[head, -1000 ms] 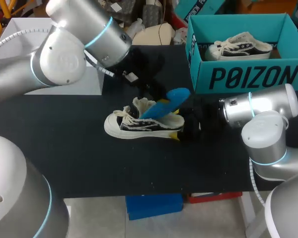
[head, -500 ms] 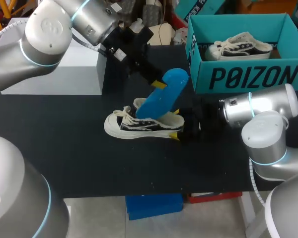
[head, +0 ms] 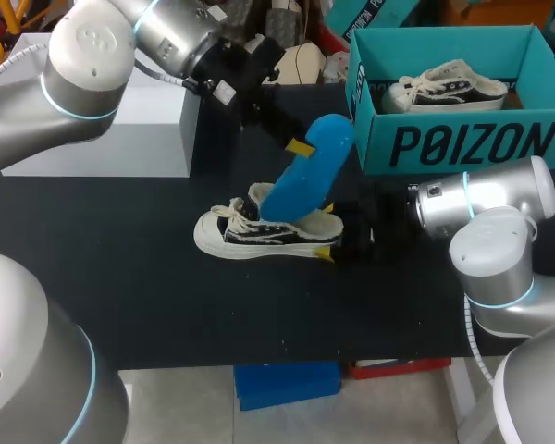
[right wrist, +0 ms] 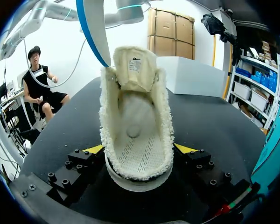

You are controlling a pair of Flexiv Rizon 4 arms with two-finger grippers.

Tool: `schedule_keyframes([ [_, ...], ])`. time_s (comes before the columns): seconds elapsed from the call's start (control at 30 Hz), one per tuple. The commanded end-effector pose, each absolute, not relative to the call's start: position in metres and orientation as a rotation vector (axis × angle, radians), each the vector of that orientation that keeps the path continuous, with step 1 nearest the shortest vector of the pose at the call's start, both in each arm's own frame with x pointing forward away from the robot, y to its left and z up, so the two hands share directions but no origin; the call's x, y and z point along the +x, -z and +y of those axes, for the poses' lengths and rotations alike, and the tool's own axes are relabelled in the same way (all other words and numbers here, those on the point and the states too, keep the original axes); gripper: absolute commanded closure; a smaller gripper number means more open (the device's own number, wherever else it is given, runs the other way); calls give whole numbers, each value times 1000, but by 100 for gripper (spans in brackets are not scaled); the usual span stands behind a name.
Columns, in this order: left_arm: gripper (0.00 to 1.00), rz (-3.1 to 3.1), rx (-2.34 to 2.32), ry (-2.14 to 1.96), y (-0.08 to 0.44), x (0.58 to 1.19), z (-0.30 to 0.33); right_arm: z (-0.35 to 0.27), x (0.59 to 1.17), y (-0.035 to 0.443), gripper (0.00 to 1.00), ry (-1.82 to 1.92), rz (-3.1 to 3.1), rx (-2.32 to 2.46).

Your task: Take the shoe out of the shoebox, open the shoe tongue, remove and reinsert the insole, then place the shoe into the shoebox

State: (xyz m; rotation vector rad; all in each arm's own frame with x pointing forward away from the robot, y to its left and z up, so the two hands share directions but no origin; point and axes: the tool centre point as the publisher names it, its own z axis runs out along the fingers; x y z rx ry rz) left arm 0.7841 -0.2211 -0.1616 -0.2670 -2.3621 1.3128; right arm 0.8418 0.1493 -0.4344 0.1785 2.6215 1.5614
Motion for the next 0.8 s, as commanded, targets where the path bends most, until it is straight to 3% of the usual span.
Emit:
schedule_keyframes([
  [0.03,100,-2255,-196,-1393,160,781,-214,150,841,434,100,-1557,2624,182],
  [0.8,100,-2114,124,-1632,74,777,-187,150,841,434,100,-1557,2624,182],
])
